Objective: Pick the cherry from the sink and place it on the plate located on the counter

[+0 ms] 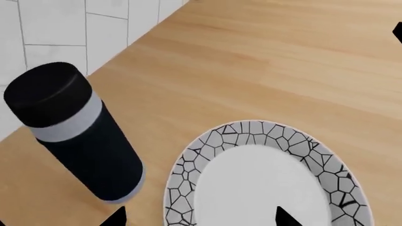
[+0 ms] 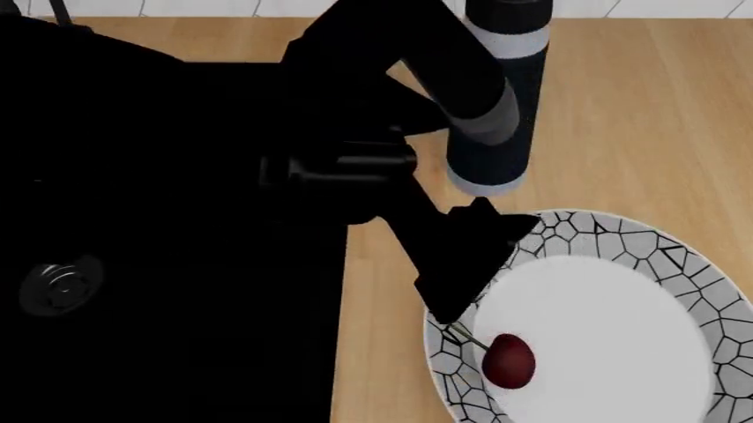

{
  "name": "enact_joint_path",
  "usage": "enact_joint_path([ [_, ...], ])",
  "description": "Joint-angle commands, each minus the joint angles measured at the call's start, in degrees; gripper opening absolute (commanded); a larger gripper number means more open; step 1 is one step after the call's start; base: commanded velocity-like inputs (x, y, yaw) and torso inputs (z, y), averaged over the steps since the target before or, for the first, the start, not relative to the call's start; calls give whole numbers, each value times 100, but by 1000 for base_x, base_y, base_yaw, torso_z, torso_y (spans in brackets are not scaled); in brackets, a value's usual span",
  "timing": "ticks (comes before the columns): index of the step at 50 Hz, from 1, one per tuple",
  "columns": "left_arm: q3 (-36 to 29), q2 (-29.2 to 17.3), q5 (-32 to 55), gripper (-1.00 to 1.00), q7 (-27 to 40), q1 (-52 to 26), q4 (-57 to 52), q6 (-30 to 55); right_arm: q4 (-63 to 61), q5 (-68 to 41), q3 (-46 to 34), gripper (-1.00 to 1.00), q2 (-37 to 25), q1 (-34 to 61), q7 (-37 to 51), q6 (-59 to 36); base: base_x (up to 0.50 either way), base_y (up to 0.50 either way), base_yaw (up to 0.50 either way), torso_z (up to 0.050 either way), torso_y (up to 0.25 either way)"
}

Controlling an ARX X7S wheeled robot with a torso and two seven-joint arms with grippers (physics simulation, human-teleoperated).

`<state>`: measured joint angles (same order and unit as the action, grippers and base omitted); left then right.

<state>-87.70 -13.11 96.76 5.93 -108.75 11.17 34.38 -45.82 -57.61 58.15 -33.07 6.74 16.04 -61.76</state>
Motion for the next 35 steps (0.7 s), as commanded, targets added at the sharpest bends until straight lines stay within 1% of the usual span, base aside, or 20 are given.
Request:
enact_joint_path([
  [1, 105, -551, 106, 100, 124, 34, -400, -25, -29, -185, 5, 100, -93, 116, 150, -105, 0, 0, 0, 0, 0],
  [20, 203, -1617, 153, 100, 326, 185, -927, -92, -73, -451, -34, 100, -236, 277, 391, -244, 0, 0, 0, 0, 0],
  [35, 301, -2293, 202, 100, 444, 234, -1070, -147, -120, -654, -16, 100, -333, 347, 560, -329, 0, 0, 0, 0, 0],
])
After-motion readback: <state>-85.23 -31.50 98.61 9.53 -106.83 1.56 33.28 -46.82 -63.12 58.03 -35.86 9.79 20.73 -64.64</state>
